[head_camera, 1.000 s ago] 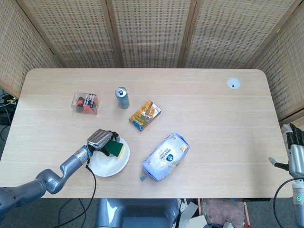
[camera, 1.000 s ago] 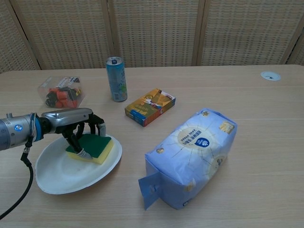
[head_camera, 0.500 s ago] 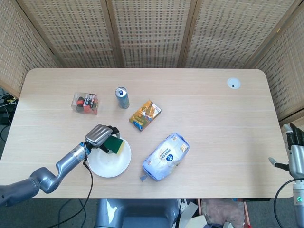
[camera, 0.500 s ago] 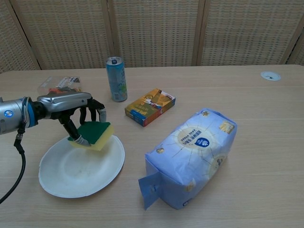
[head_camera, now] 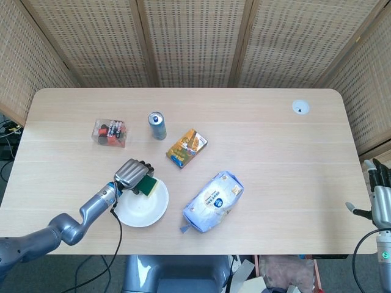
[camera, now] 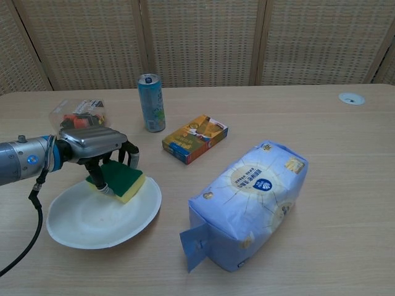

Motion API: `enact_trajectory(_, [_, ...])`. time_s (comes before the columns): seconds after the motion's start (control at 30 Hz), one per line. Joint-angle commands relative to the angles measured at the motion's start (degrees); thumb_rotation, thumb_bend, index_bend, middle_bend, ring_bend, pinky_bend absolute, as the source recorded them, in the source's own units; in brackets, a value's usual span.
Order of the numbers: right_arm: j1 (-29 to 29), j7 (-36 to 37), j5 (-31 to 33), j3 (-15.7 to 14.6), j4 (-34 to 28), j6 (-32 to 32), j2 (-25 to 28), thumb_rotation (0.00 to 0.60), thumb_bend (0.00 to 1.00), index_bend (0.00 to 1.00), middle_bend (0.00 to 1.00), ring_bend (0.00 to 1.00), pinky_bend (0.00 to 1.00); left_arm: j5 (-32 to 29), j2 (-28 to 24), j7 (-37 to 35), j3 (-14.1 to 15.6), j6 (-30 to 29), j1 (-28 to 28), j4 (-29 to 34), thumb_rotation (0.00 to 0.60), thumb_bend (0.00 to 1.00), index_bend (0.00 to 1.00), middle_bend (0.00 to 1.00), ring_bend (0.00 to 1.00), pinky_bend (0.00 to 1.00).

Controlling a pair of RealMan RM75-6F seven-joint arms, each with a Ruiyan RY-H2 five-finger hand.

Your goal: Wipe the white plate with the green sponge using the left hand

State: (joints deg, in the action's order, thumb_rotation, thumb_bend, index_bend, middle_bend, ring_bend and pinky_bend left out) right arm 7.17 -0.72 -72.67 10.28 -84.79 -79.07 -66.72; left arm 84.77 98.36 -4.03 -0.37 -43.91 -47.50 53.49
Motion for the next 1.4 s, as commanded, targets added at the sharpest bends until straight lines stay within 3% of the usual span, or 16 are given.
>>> enact_trajectory(0.03, [0.01, -0.01, -0.06, -0.01, 0.01, -0.05, -0.04, 0.600, 0.00, 0.00, 0.00, 0.00, 0.00, 0.03, 1.10, 0.38, 0.42, 0.57, -0.07, -1.25, 0.600, 0.00, 0.54, 0.41, 0.37, 0.45])
enact_trajectory(0.43, [-0.15, 0.44, -0.11, 0.03, -0.07, -0.28, 0.13, 0.600, 0.00, 0.00, 0.00, 0.00, 0.00, 1.50, 0.17, 0.08, 0.20, -2.63, 0.05, -0.25, 0.600, 0.00, 0.55, 0.41, 0.37, 0.45])
enact_trajectory(0.67, [-0.20, 0.65, -0.39, -0.03, -0.32, -0.41, 0.29, 0.600, 0.00, 0.00, 0.00, 0.00, 0.00, 2.31, -5.71, 0.25, -1.77, -6.60, -0.42, 9.12, 0.600, 0.00, 0.55, 0.41, 0.37, 0.45])
enact_trajectory(0.83, [-0.18, 0.56, -0.49, -0.08, -0.39, -0.45, 0.27, 0.600, 0.00, 0.00, 0.00, 0.00, 0.00, 1.78, -6.64, 1.13, -1.19, -5.42, -0.34, 12.42, 0.600, 0.00, 0.55, 0.41, 0.37, 0.45])
enact_trajectory(1.07, [-0.22, 0.70, -0.38, -0.02, -0.32, -0.46, 0.31, 0.600, 0.00, 0.00, 0.00, 0.00, 0.00, -1.45, -5.85, -4.57, -1.36, -2.10, 0.17, 14.46, 0.600, 0.00, 0.55, 0.41, 0.37, 0.45])
enact_trajectory(1.4, [-0.04, 1.09, -0.56, -0.27, -0.47, 0.19, 0.37, 0.600, 0.00, 0.00, 0.00, 0.00, 0.00, -4.33, -3.01, -14.58, -1.40, 2.68, 0.86, 9.26, 0.600, 0.00, 0.55, 0.41, 0.37, 0.45])
